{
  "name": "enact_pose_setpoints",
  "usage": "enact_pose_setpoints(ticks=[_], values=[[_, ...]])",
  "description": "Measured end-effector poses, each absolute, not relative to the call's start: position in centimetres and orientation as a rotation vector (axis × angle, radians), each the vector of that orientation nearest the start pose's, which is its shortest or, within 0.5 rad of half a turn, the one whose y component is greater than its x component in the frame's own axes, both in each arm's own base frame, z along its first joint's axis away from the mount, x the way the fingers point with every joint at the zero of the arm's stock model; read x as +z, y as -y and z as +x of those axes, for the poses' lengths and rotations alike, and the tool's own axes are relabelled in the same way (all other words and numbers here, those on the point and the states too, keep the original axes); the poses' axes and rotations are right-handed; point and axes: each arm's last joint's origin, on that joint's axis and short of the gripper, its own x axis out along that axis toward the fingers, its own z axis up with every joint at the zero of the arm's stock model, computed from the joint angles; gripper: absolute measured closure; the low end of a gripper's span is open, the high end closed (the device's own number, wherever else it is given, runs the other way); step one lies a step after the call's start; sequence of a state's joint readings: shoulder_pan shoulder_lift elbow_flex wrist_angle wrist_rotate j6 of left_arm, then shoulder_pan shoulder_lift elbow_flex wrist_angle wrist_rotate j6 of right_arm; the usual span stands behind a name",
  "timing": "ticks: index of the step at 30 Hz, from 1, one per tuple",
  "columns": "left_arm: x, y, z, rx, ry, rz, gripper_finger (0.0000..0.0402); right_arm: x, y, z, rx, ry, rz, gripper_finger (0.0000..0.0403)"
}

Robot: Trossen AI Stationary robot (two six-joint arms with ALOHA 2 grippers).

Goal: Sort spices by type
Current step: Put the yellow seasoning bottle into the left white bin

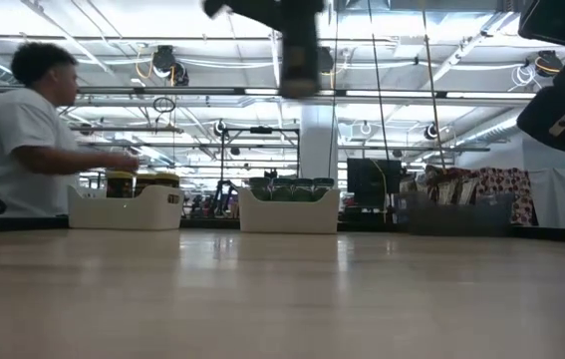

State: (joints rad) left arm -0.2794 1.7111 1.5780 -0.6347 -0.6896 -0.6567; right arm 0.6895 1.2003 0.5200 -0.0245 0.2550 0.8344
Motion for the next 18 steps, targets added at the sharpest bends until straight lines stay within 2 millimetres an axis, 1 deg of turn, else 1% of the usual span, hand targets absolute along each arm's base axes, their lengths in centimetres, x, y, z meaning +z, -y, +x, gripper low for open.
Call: enact_pose_setpoints(ticks=[2, 4, 8, 11, 14, 18], values=[[34.3, 7.2, 34.7, 0.647, -0.517, -0.298, 0.0162, 18.0, -13.8, 17.9, 0.130, -0.746, 0.465, 0.0403], [35.3, 6.1, 33.2, 0.712, -0.514, -0.323, 0.0162, 18.0, -13.8, 17.9, 0.131, -0.746, 0.461, 0.0403], [36.2, 4.0, 30.4, 0.863, -0.551, -0.342, 0.0162, 18.1, -13.9, 17.8, 0.168, -0.760, 0.455, 0.0403], [36.4, 2.5, 28.2, 0.972, -0.623, -0.351, 0.0162, 18.5, -13.8, 17.6, 0.213, -0.762, 0.442, 0.0403], [36.2, 1.1, 26.8, 1.071, -0.675, -0.358, 0.0162, 19.0, -13.4, 17.1, 0.228, -0.767, 0.413, 0.0403], [35.8, -0.6, 24.5, 1.131, -0.679, -0.365, 0.0162, 19.5, -12.7, 16.8, 0.212, -0.760, 0.417, 0.0403]])
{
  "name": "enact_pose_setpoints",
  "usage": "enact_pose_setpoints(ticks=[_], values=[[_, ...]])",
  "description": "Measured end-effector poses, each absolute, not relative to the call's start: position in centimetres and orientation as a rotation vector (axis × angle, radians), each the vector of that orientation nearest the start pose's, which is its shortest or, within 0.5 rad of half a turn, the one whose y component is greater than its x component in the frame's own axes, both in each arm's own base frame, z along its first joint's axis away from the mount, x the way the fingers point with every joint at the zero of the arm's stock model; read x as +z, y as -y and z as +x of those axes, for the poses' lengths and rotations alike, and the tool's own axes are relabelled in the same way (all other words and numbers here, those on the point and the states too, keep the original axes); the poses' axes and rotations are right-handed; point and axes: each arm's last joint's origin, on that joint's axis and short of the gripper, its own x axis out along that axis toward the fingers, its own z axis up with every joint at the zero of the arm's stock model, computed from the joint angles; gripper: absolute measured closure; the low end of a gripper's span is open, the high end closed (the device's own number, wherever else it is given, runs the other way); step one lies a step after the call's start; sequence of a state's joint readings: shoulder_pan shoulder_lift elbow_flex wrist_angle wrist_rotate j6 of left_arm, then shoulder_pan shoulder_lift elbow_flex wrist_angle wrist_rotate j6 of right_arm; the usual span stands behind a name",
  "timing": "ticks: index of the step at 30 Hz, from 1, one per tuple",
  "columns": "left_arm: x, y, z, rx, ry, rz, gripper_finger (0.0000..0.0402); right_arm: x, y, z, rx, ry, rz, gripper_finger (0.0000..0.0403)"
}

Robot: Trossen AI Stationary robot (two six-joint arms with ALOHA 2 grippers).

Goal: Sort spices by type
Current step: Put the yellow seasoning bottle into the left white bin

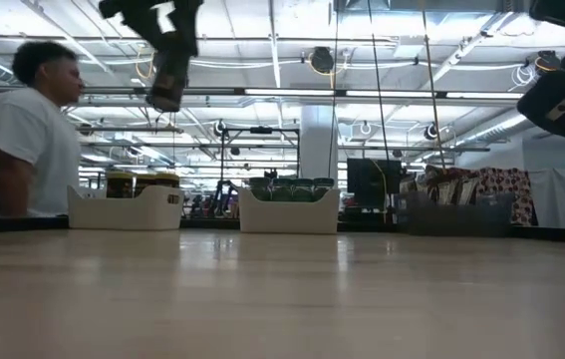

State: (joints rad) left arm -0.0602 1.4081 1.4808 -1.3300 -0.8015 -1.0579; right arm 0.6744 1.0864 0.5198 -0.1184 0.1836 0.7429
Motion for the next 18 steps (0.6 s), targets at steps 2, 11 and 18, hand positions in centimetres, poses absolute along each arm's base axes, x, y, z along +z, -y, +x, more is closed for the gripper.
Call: enact_pose_setpoints(ticks=[2, 11, 18], values=[[35.0, -1.5, 23.1, 1.158, -0.691, -0.352, 0.0162, 19.7, -12.3, 16.7, 0.175, -0.753, 0.423, 0.0403], [30.7, -5.1, 16.1, 1.242, -0.608, -0.379, 0.0162, 20.3, -10.0, 18.2, 0.009, -0.638, 0.489, 0.0403], [26.7, -7.8, 15.2, 1.280, -0.599, -0.314, 0.0162, 21.1, -8.3, 19.6, -0.062, -0.533, 0.586, 0.0403]])
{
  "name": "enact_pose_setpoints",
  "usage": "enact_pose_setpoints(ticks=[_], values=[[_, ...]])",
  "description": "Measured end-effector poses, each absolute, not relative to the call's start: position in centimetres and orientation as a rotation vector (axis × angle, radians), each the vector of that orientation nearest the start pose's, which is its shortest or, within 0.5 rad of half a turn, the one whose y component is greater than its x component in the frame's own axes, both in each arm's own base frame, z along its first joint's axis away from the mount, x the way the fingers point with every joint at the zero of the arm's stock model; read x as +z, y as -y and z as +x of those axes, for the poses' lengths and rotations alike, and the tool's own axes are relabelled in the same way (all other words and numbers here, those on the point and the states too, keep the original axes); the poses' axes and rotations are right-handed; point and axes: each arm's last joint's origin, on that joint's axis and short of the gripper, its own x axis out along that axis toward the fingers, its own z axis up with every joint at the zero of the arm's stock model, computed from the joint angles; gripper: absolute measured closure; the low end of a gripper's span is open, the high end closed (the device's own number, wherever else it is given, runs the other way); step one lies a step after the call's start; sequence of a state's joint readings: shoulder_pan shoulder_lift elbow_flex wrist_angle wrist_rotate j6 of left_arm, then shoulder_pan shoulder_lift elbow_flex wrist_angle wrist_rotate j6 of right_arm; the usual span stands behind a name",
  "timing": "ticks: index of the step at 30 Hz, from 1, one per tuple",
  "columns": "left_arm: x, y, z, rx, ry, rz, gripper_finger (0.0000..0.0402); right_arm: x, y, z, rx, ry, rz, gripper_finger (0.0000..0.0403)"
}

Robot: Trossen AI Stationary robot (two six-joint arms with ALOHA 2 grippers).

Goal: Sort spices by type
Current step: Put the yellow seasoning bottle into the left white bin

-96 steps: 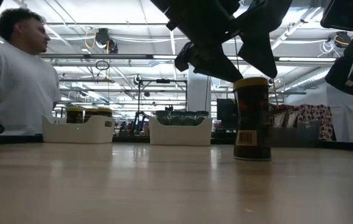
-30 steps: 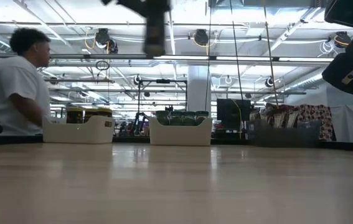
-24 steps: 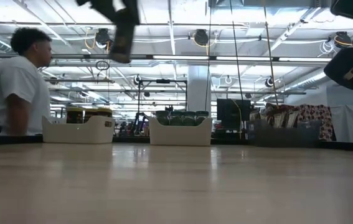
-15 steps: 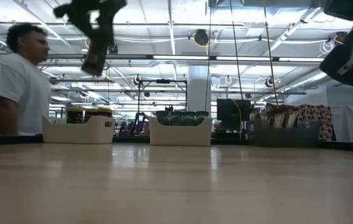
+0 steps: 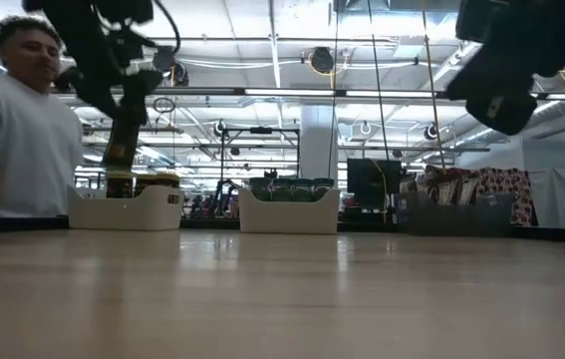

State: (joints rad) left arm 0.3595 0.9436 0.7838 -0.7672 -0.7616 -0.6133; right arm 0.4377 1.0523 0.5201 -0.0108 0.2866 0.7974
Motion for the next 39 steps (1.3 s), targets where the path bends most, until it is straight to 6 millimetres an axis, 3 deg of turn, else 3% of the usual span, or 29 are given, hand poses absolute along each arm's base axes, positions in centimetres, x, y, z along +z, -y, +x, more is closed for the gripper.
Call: enact_pose_setpoints(ticks=[11, 21, 39], values=[[22.4, -11.4, 13.9, 1.388, -0.541, -0.340, 0.0162, 21.8, -7.8, 20.2, -0.077, -0.448, 0.700, 0.0403], [21.9, -13.3, 13.6, 1.410, -0.454, -0.348, 0.0162, 21.9, -7.8, 20.3, -0.077, -0.434, 0.713, 0.0403], [17.3, -16.2, 15.9, 1.483, -0.542, -0.422, 0.0162, 21.9, -7.8, 20.3, -0.077, -0.433, 0.713, 0.0403]])
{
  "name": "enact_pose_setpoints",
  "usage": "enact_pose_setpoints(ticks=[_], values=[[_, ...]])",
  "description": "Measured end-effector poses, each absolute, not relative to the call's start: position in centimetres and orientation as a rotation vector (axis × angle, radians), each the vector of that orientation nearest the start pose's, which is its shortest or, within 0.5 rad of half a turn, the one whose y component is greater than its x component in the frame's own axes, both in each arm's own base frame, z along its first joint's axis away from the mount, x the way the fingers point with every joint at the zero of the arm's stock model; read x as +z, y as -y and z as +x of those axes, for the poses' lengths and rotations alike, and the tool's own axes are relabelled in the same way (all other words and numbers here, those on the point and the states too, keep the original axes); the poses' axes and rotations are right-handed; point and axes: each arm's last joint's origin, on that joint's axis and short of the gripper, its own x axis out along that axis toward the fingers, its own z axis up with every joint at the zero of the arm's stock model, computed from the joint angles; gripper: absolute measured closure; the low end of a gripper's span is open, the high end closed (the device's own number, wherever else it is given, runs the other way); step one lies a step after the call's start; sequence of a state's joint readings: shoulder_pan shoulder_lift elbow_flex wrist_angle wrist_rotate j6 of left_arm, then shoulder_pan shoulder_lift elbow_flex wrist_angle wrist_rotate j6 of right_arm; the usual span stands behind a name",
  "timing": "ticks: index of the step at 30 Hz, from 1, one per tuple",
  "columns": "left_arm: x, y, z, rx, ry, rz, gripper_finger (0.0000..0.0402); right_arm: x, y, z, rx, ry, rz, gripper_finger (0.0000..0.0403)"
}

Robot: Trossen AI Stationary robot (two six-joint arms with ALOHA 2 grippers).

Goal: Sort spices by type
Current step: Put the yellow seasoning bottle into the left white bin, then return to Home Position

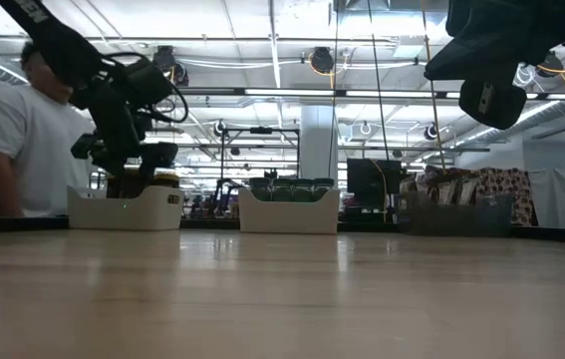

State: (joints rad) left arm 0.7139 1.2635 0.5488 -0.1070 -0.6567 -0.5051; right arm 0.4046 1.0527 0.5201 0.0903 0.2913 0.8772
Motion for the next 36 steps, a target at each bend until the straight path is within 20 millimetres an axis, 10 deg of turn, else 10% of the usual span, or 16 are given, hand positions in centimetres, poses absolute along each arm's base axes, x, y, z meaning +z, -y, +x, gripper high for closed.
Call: enact_pose_setpoints(ticks=[24, 36], values=[[17.1, -16.3, 16.3, 1.460, -0.531, -0.446, 0.0087, 21.9, -7.9, 20.3, -0.041, -0.454, 0.690, 0.0403], [21.7, -14.0, 15.5, 1.442, -0.294, -0.393, 0.0087, 22.0, -7.9, 20.3, -0.036, -0.447, 0.689, 0.0403]])
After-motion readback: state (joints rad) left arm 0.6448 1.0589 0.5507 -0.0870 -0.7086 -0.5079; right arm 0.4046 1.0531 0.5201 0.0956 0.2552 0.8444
